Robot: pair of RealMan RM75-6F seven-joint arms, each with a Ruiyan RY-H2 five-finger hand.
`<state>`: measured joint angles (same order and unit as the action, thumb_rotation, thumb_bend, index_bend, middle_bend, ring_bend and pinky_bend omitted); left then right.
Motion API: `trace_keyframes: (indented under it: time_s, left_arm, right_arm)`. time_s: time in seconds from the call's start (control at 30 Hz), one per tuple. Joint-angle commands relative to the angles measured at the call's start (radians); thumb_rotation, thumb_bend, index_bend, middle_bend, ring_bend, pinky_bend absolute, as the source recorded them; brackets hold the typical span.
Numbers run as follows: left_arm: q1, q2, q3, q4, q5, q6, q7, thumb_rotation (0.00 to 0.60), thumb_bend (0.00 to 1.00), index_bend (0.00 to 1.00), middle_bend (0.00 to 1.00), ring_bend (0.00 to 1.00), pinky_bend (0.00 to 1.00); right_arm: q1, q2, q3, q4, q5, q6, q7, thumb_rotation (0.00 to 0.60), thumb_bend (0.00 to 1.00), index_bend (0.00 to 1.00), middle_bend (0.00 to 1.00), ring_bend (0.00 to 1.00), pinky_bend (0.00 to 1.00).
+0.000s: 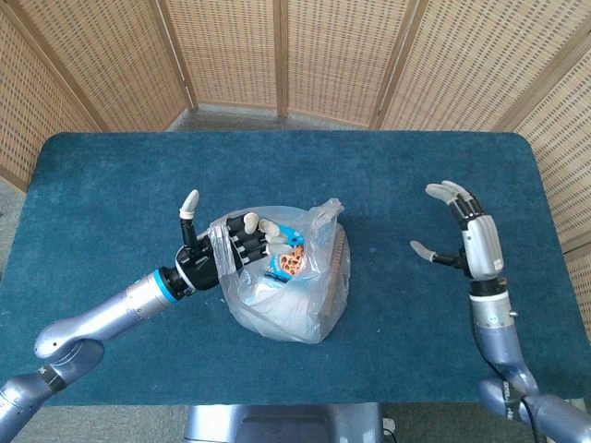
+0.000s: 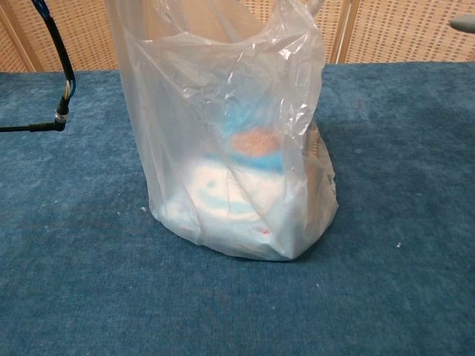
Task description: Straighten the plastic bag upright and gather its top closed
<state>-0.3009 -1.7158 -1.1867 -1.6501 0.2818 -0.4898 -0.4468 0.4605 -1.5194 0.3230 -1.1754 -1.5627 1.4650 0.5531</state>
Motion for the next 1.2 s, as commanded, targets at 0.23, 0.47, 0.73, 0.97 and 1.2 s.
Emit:
trace_keyframes:
  time_s: [0.23,0.47,0.73,0.97,1.2]
  left_arm:
    - [-0.029,-0.023,0.003,0.02,0.007,0.037,0.017,0.0,0.13,0.48,0.37,0.26,0.21]
    - [-0.048,-0.037,0.003,0.038,0.01,0.045,0.021,0.0,0.13,0.48,0.37,0.26,0.21]
    - [-0.077,-0.056,-0.002,0.057,0.019,0.063,0.029,0.0,0.13,0.48,0.37,0.26,0.21]
    - [-0.102,-0.066,-0.003,0.077,0.022,0.066,0.025,0.0,0.13,0.48,0.37,0.26,0.21]
    - [-0.153,-0.088,-0.005,0.109,0.032,0.091,0.028,0.0,0.13,0.48,0.37,0.26,0.21]
  right_arm:
    - [0.058,-0.084,0.002,0.039,0.036,-0.026,0.029,0.6,0.1,0.22,0.24,0.16,0.14]
    - [0.084,-0.114,-0.002,0.018,0.06,-0.049,0.027,0.6,0.1,0.22,0.24,0.16,0.13]
    - [0.129,-0.131,0.038,-0.023,0.119,-0.096,-0.003,0.6,0.09,0.23,0.24,0.15,0.13]
    - [0.159,-0.151,0.063,-0.037,0.162,-0.128,-0.016,0.6,0.08,0.23,0.23,0.15,0.12]
    - [0.185,-0.16,0.095,-0.09,0.223,-0.185,0.008,0.6,0.07,0.22,0.23,0.14,0.12]
